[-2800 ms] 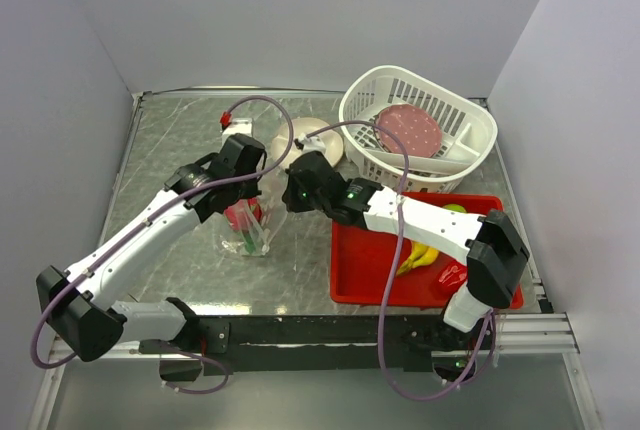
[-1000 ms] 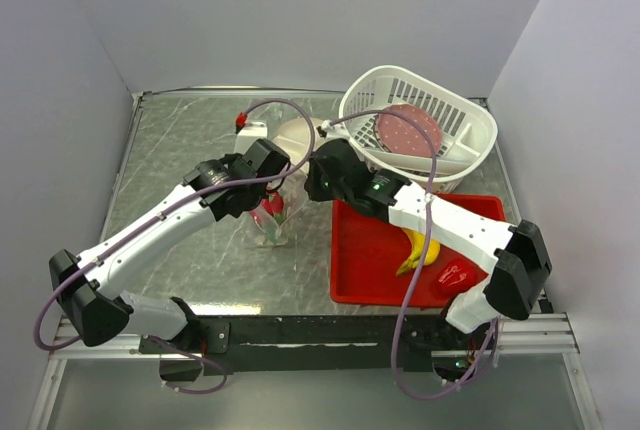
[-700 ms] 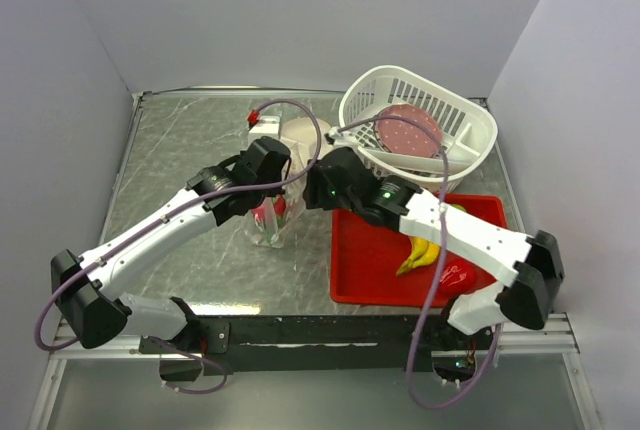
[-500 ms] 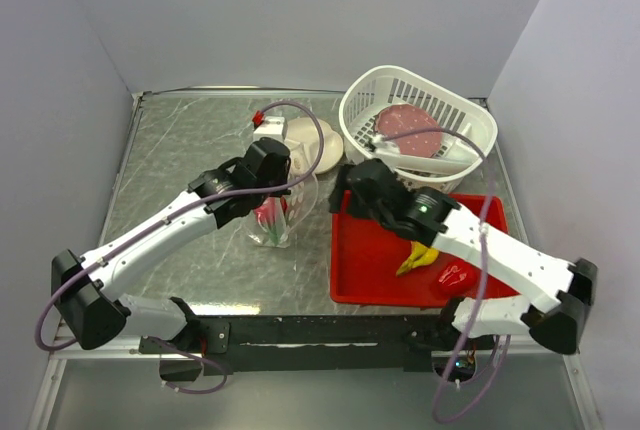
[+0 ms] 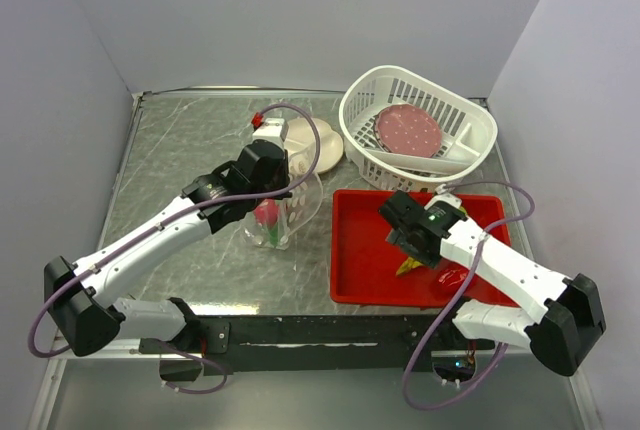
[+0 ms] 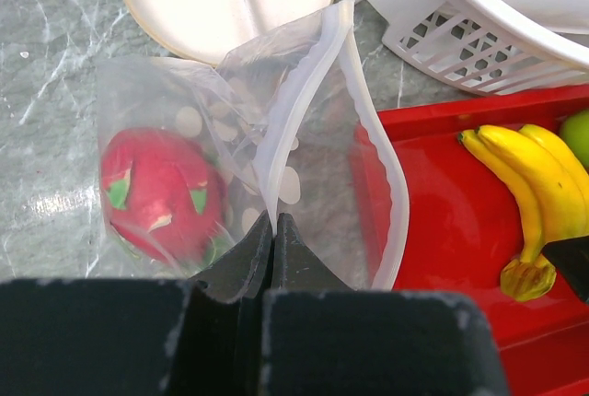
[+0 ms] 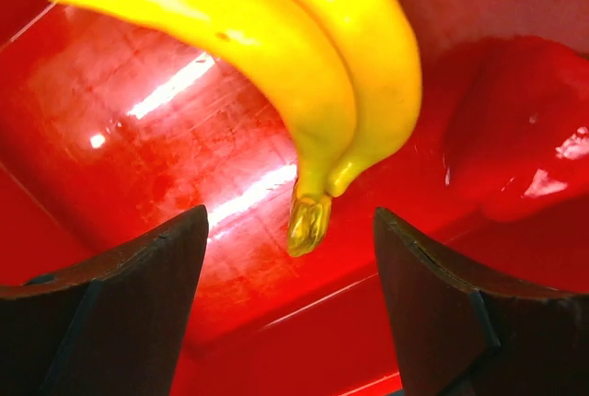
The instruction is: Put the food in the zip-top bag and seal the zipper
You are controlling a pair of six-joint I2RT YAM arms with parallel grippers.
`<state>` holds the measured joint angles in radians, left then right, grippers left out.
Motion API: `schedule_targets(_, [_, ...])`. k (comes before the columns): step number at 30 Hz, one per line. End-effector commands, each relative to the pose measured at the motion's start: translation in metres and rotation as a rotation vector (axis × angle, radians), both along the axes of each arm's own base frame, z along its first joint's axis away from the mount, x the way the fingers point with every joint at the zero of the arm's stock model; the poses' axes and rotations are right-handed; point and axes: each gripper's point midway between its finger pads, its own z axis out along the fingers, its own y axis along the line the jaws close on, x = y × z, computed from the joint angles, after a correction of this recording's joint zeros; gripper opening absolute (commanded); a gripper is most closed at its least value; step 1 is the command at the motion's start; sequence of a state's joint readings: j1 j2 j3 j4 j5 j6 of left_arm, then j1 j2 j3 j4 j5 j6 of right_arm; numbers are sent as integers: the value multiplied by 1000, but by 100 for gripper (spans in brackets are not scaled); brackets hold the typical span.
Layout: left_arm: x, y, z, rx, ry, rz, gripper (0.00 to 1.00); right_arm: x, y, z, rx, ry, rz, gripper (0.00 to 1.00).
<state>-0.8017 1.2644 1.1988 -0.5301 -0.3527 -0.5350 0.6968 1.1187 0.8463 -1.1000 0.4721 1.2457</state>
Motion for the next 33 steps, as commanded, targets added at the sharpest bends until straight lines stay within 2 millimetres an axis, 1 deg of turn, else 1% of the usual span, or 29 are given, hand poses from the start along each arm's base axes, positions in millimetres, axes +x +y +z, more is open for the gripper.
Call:
schedule_targets(1, [1,-3,20,-62,-53,-11,1,0,-8,-3,28,-19,-111,79])
schedule_targets(4, [1,-3,19,-60,-51,-14,1,-7,-13,-15,12,26,-142,78])
schedule_targets(5, [1,-4,19,-62,-50,-13,1,-13,-15,-23,10,57,-152,78])
schedule_targets(8, [2,-4,20,-60,-52,-11,1,-19,-13,-36,42,94,-164,77])
schedule_targets(10, [1,-3,19,-61,-52,-8,1,-20,-13,-44,47,106,-156,77])
schedule_targets(12, [1,-3,19,-65,-52,-5,1,-17,-12,-47,52,111,-161,75])
schedule_targets(15, [1,-2,18,-64,-50,-3,1,-12,-13,-51,36,117,-158,66])
schedule_targets(18, [0,0,18,-61,-53,4,1,-8,-12,-52,25,122,-138,37])
schedule_targets(19, [0,2,18,-57,-51,6,1,-7,-10,-51,27,123,-129,21])
schedule_targets(21, [-1,6,18,-47,-55,16,1,-5,-8,-49,32,118,-92,9])
schedule_targets(22, [0,7,17,-45,-59,23,1,-4,-4,-47,52,116,-71,0])
schedule_targets(27, [-1,12,16,-35,-58,39,1,-3,7,-30,104,105,65,0])
schedule_targets(28, [-1,13,17,-35,-60,41,1,-1,12,-22,133,82,90,0])
schedule_targets(30, [-1,15,18,-33,-63,49,1,0,22,-13,176,67,168,0])
schedule_targets(31, [-1,16,18,-32,-62,53,1,3,28,-1,210,27,196,0])
schedule_targets(32, [-1,16,18,-29,-64,53,1,5,35,6,248,9,226,0])
schedule_targets(33, [0,17,18,-26,-62,58,1,8,41,16,269,-23,269,0])
